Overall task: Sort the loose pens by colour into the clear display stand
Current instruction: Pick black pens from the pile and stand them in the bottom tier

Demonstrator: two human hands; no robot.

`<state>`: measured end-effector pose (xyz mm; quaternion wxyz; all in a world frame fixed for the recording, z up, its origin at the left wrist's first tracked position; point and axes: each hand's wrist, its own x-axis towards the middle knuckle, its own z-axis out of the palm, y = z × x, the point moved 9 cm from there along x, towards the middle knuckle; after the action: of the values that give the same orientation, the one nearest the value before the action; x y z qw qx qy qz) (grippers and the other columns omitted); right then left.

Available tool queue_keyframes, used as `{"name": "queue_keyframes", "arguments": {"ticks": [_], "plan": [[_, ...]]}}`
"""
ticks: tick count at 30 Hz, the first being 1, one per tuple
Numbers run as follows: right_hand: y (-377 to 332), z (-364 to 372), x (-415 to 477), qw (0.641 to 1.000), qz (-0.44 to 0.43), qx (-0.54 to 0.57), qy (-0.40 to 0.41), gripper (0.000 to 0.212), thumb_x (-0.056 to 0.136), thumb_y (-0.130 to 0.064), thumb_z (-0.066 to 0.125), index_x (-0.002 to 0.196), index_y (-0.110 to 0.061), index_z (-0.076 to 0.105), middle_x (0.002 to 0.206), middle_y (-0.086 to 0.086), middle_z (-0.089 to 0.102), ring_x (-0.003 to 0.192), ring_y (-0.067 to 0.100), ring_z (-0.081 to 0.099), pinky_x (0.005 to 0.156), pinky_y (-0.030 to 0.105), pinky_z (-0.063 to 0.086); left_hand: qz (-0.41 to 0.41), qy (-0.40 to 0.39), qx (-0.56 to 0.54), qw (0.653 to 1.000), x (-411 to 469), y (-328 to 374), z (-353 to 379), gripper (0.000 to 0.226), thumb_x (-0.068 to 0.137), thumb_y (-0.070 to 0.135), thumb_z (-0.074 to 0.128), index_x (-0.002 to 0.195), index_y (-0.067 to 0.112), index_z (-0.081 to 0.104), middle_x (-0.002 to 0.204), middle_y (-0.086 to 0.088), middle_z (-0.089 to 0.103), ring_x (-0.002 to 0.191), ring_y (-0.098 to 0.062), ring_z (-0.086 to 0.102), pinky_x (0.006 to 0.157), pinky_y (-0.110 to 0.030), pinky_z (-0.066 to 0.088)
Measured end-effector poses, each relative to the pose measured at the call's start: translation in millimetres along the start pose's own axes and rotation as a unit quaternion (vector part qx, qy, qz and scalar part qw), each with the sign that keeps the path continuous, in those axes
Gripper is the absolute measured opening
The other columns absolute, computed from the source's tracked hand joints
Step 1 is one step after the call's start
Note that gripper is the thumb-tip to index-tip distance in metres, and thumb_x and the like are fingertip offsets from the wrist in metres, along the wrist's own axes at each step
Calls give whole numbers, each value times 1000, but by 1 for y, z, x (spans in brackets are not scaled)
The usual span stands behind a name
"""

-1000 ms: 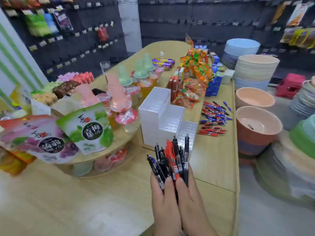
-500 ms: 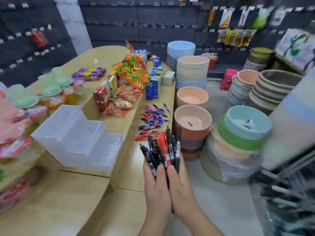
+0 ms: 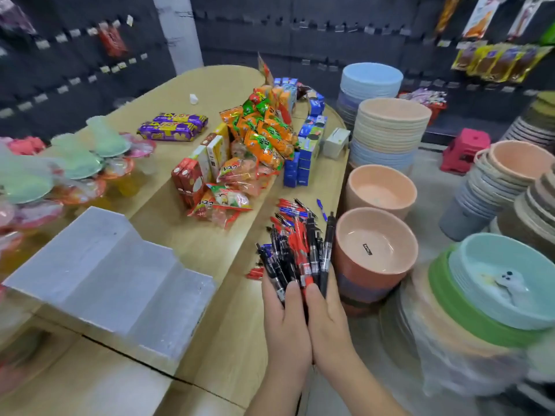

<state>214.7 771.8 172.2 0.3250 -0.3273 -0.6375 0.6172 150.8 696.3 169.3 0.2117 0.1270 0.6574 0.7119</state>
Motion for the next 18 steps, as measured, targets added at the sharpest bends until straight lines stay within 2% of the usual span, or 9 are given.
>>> {"name": "queue_keyframes", "arguments": {"ticks": [4,7,8,10,12,13,15,16,18], "plan": [[13,39,45,996,36,9,-85,49,94,-39,42,143,-43,37,135,-14,57,125,9,54,110,43,39,-6,58,11,998,42,6,-13,43,106,18,41,142,41,42,126,15,66,116,-5,62,105,-38,48],[23,75,69,985,45,-16,-165,44,94,-43,40,135,-59,35,132,-21,57,124,4,53,107,34,40,-21,124,-9,992,66,-1,-31,42,106,22,40,141,45,41,125,15,66,116,-7,63,103,-40,49],[26,85,76,981,47,-23,-187,42,96,-43,40,133,-61,35,131,-26,56,124,-1,51,106,30,40,-28,150,-15,988,71,-4,-37,42,107,23,40,141,47,39,124,19,65,116,-4,62,103,-36,49],[39,106,89,967,53,-29,-246,38,102,-35,39,129,-62,38,123,-36,56,117,-12,51,101,17,42,-34,200,-31,979,86,-11,-48,43,107,25,39,137,55,35,121,33,62,114,9,58,98,-16,47],[45,125,95,944,53,-30,-323,48,105,-25,38,115,-72,41,110,-40,59,104,-22,52,88,4,41,-42,266,-33,962,92,-25,-57,43,107,25,39,134,57,30,117,42,58,110,20,54,91,-3,43],[52,129,96,933,74,-34,-350,49,105,-22,38,110,-71,42,104,-42,58,97,-27,51,79,-2,38,-46,298,-37,953,89,-32,-61,44,107,25,40,137,56,31,123,38,58,114,17,54,97,-7,43],[66,133,91,913,94,-41,-396,42,104,-18,41,118,-58,38,106,-41,51,90,-33,48,72,-7,34,-68,351,-56,932,80,-56,-66,48,107,22,39,143,53,34,136,18,59,126,-4,56,110,-33,43],[68,135,87,906,103,-29,-409,42,103,-22,45,127,-55,34,112,-37,52,95,-30,50,76,-6,35,-73,368,-63,925,73,-68,-68,47,107,21,39,144,51,36,137,10,61,127,-12,58,111,-41,42],[85,135,83,888,124,30,-442,49,98,-30,45,140,-51,32,124,-27,60,111,-11,57,91,12,42,-63,395,-13,917,63,-85,-66,43,106,21,41,145,41,41,137,4,61,127,-18,58,112,-48,40]]}}
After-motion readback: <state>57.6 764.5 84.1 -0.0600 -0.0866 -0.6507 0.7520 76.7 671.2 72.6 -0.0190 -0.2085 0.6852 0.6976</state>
